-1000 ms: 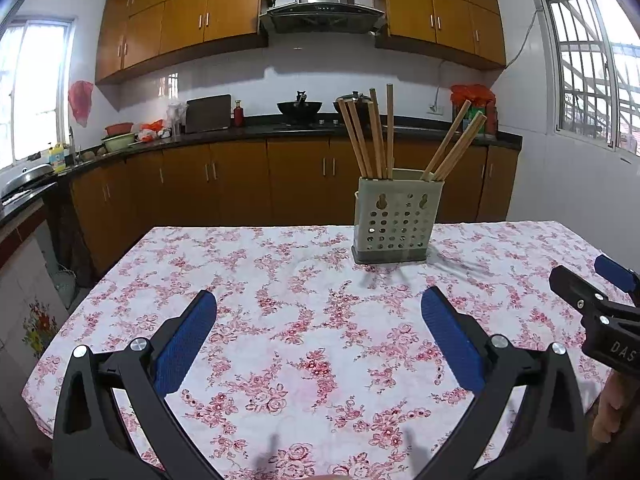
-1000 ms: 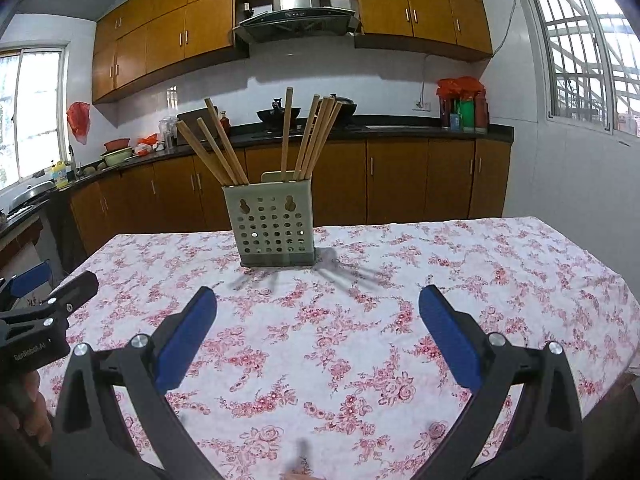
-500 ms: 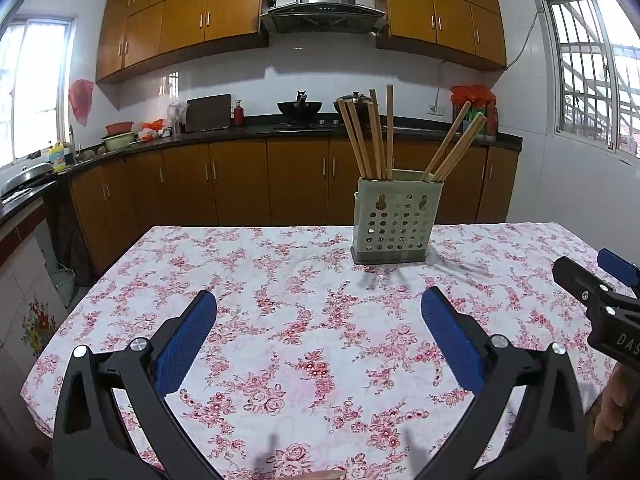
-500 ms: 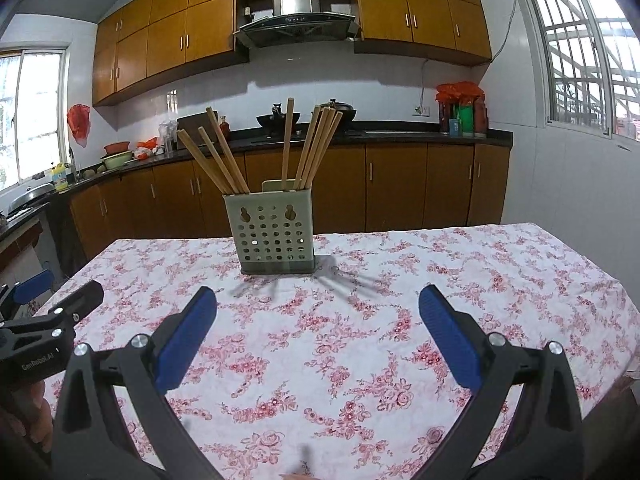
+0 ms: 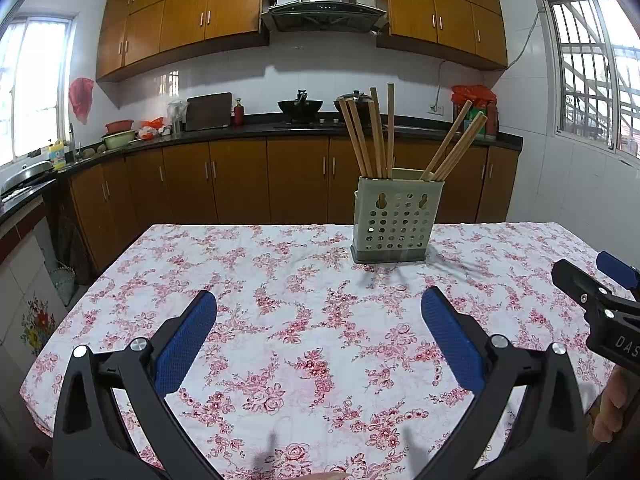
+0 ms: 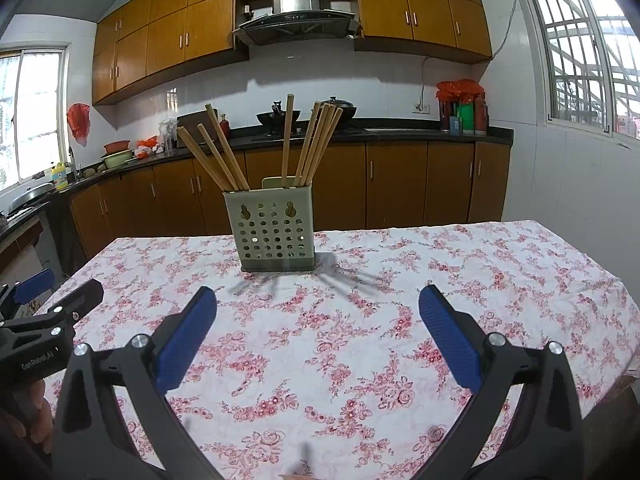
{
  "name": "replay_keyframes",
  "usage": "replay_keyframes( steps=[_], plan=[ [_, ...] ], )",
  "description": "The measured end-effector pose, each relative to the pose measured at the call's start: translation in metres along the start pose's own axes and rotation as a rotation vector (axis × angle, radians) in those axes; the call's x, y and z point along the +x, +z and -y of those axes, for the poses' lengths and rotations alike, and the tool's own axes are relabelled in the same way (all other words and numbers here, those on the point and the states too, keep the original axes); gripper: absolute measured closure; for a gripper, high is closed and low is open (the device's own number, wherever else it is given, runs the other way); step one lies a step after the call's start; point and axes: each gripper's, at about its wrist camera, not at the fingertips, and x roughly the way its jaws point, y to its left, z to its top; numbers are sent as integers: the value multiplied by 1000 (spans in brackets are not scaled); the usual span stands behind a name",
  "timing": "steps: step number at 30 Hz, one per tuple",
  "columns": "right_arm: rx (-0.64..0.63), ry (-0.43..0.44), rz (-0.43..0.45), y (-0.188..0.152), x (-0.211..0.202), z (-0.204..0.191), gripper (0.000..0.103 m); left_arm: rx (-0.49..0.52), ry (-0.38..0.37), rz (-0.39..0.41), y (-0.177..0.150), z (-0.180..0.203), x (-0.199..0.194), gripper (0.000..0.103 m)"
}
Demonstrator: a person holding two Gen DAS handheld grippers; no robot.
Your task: Organize utensils
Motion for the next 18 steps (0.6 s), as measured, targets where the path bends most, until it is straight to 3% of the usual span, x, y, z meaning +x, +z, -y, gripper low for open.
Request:
replay_keyframes(
  steps=[18],
  plan=[
    [0,1,-6,-3,2,0,4,-4,2,-3,-1,1,1,2]
  ],
)
